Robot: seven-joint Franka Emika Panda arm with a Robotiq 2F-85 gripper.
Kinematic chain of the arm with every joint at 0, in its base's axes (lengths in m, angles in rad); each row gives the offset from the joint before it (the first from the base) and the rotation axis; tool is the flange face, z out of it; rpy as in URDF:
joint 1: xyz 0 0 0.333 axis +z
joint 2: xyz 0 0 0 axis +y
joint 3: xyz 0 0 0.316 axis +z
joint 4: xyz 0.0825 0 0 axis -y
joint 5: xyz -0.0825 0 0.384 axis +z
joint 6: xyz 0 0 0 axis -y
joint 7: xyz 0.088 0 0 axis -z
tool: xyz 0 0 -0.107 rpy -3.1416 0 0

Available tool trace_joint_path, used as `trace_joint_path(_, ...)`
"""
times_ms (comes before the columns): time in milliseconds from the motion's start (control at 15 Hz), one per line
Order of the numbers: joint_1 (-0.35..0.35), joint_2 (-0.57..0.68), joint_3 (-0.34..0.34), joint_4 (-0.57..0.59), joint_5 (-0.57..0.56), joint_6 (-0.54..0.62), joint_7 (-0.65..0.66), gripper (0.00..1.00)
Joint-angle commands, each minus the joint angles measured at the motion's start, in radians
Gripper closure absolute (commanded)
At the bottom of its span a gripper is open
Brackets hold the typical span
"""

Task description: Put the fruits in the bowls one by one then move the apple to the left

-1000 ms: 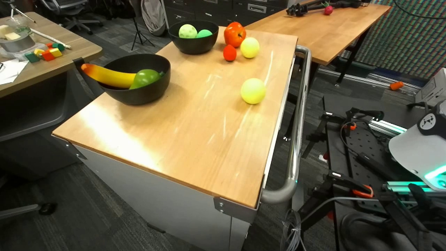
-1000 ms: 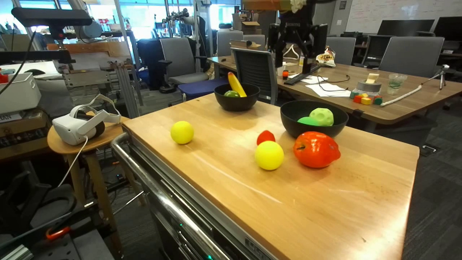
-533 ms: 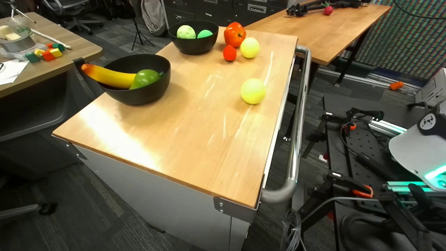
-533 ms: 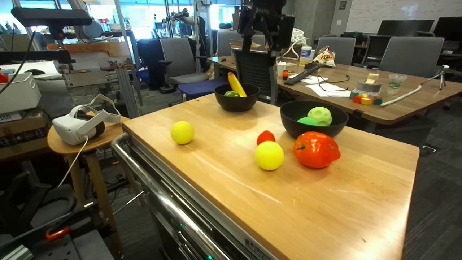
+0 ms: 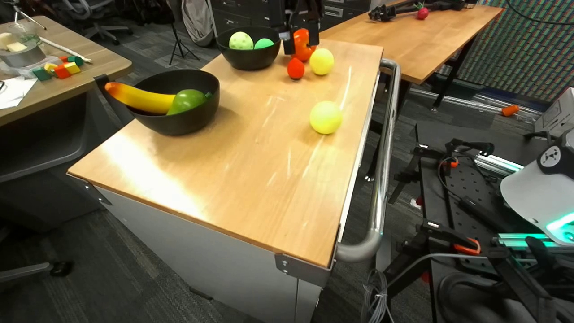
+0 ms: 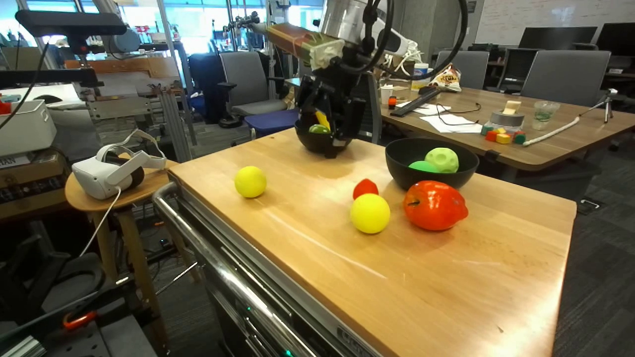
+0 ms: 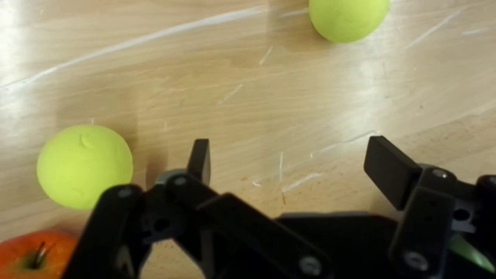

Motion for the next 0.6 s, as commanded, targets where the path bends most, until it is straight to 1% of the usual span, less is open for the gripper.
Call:
trace_joint_path(0, 0.018, 0.025, -0.001, -0.01, -0.07, -0.001, 0.014, 0.0)
trace_joint_path(267, 0.031, 0.076, -0.008, -0.02, -0.205, 0.054, 0.049, 0.0)
trace_joint_path(533, 0.031, 0.121, -0.012, -0.015, -0.272, 0.113, 0.076, 0.0)
